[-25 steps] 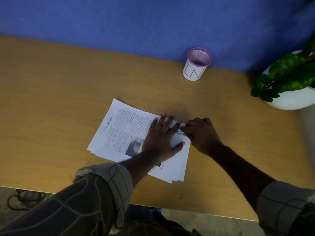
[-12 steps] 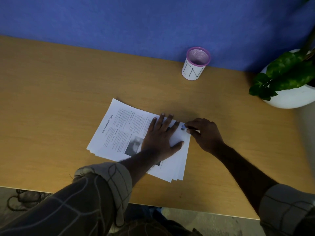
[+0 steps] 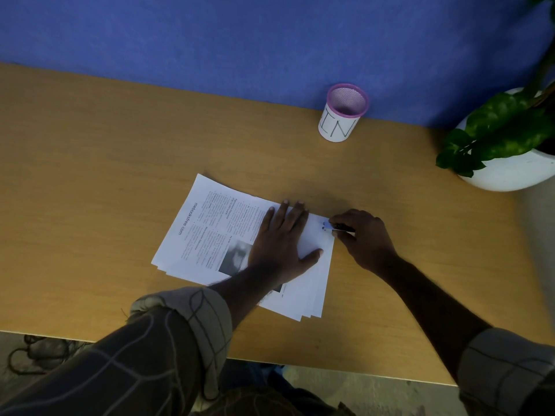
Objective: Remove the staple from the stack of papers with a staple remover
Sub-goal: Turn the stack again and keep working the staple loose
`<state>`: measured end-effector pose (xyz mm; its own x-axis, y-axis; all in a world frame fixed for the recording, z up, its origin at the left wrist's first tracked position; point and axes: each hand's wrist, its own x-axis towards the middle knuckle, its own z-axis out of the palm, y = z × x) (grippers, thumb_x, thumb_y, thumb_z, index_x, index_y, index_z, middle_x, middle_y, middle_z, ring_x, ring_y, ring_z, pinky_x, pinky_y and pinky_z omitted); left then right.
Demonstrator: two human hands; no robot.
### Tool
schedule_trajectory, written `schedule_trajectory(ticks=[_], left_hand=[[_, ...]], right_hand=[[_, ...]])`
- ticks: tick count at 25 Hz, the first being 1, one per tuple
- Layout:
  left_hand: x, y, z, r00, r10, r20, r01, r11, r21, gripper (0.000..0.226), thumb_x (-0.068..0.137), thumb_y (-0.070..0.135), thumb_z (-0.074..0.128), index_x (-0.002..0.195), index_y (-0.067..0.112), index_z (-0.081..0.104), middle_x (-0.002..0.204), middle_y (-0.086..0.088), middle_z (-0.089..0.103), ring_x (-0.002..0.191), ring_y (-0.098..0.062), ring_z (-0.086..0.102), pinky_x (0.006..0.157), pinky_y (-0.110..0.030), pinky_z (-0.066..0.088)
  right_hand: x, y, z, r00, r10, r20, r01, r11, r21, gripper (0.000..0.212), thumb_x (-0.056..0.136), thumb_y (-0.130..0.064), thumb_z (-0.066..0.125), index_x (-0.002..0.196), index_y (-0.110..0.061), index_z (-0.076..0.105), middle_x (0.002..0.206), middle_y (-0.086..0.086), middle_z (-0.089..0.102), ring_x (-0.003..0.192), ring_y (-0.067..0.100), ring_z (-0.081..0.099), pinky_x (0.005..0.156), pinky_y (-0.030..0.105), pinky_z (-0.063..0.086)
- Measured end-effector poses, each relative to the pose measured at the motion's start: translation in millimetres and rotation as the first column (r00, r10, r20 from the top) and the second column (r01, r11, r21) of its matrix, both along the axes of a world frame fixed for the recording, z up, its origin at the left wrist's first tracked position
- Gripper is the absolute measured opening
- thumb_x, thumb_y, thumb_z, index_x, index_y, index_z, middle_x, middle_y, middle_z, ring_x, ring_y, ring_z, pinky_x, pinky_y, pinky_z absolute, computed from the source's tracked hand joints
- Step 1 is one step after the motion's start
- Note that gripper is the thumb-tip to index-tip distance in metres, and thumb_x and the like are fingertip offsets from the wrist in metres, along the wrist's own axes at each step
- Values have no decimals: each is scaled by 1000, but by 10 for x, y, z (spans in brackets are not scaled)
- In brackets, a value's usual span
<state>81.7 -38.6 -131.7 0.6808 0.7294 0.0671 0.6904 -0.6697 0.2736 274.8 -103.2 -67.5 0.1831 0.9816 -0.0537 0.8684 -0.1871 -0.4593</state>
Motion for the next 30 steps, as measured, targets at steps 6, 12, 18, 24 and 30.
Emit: schedule_trajectory(ticks=[6,12,18,24,30], left_hand=[[9,-8,12,1000,13,-11,-13,999,-32,92,88,78,34,157,18,25,166,-3,26,154,-28,21,127,-48,14],[12,-12,43,1000,8,-30,-9,999,-31,92,88,78,33,157,18,26,166,-3,26,155,-28,20,127,-46,12],[7,-9,44,999,4,-37,-5,1000,-18,92,89,78,30,157,18,25,167,-3,25,155,-28,19,126,-46,11],[9,-13,48,1000,-3,-2,3,1000,-11,90,88,76,35,155,16,31,164,-5,32,152,-30,27,126,-49,18],[-1,-17,66,1000,-2,28,2,1000,-5,88,88,73,38,155,16,31,163,-6,34,151,-30,29,125,-50,21]], right_hand=[[-3,-68,10,982,-177,72,176,984,24,23,83,-12,71,106,-17,70,95,2,71,84,18,64,77,42,55],[70,-9,-28,940,-338,37,338,941,9,20,89,-28,64,107,-26,72,97,1,70,92,23,60,83,46,50],[88,35,-60,879,-458,134,457,889,36,19,91,-36,61,102,-27,72,99,3,62,100,28,50,86,44,33],[-232,149,15,933,-175,315,159,984,75,12,86,-25,66,95,-22,73,96,-1,70,98,23,57,88,42,36],[-333,206,-45,918,-92,385,129,989,-72,25,88,-42,62,103,-25,73,104,-4,72,102,20,59,94,43,36]])
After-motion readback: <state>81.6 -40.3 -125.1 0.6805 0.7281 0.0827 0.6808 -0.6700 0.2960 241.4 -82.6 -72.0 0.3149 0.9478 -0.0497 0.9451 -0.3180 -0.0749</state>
